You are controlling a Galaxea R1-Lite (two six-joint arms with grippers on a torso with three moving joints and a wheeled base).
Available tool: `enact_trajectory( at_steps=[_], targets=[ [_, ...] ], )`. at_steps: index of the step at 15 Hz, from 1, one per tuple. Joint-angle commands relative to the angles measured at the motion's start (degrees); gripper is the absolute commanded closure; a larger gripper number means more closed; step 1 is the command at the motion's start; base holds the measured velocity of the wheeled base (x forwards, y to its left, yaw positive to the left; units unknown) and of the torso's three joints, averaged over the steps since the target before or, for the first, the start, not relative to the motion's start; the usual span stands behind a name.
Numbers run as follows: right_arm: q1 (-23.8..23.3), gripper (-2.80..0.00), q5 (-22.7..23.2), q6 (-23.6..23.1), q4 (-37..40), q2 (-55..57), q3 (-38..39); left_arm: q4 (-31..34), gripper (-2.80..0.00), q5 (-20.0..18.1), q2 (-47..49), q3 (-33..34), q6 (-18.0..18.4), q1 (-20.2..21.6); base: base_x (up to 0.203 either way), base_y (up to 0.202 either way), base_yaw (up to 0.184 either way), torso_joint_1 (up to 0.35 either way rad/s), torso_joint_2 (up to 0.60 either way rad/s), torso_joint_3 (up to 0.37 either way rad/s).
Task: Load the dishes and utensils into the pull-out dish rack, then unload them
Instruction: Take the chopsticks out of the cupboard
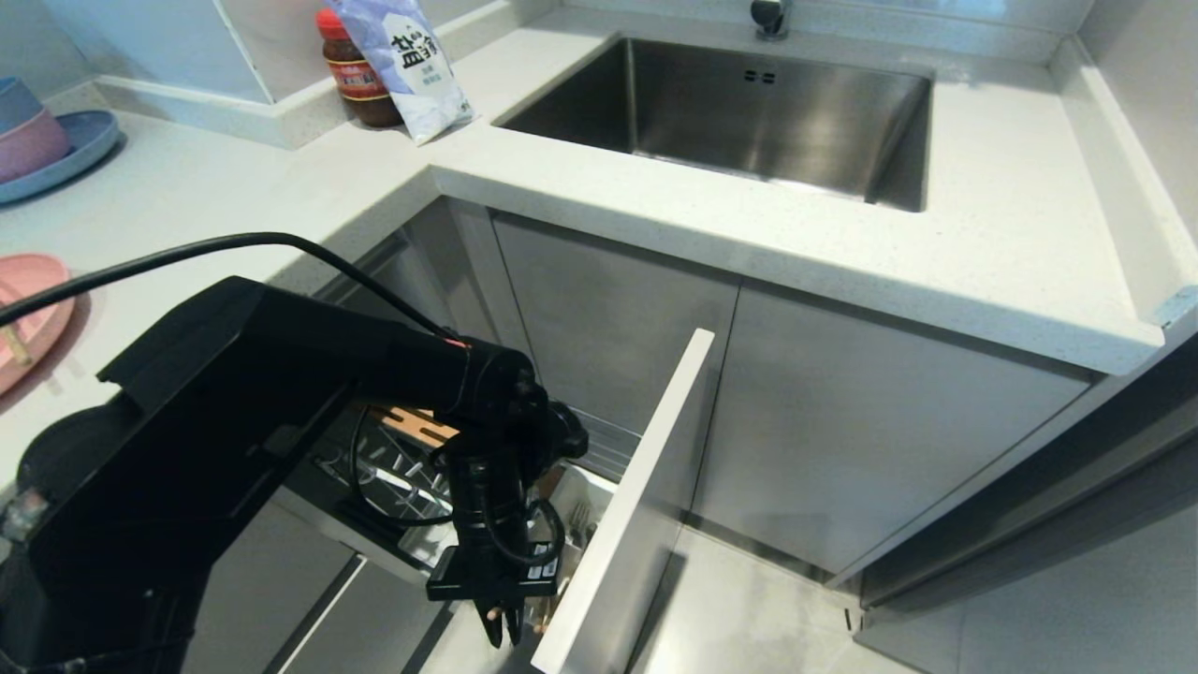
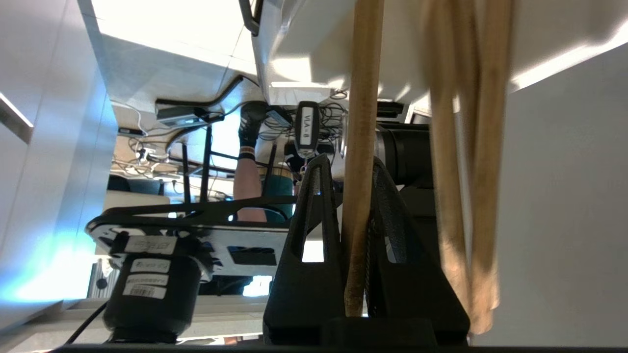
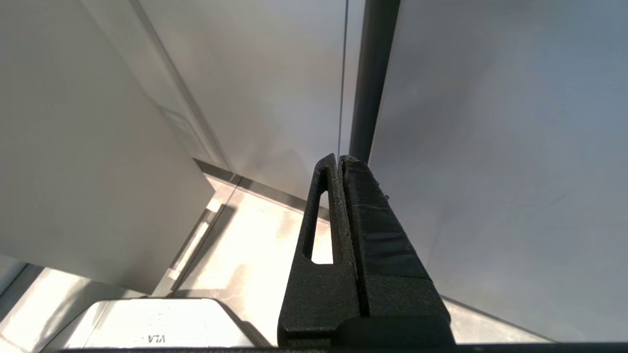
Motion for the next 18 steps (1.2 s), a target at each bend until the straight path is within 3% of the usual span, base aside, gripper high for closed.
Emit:
enact_trajectory(
  at_steps=[1, 8, 18],
  targets=[
    [0.03, 0.0, 0.0, 0.02, -0.03, -0.13, 0.09, 2.05, 0.0, -0.04, -2.96, 0.23, 0.0, -0.69, 0.0, 0.0, 0.0, 0.0, 0.0, 0.0],
    [0.03, 0.0, 0.0, 0.02, -0.03, -0.13, 0.09, 8.32, 0.0, 0.05, -18.29, 1.02, 0.23, -4.46, 0.0, 0.0, 0.0, 0.0, 0.0, 0.0],
    [0.11, 0.0, 0.0, 0.02, -0.03, -0.13, 0.09, 19.08, 0.0, 0.74, -37.94, -3.87, -0.11, -13.95, 0.0, 0.0, 0.0, 0.0, 0.0, 0.0]
  ],
)
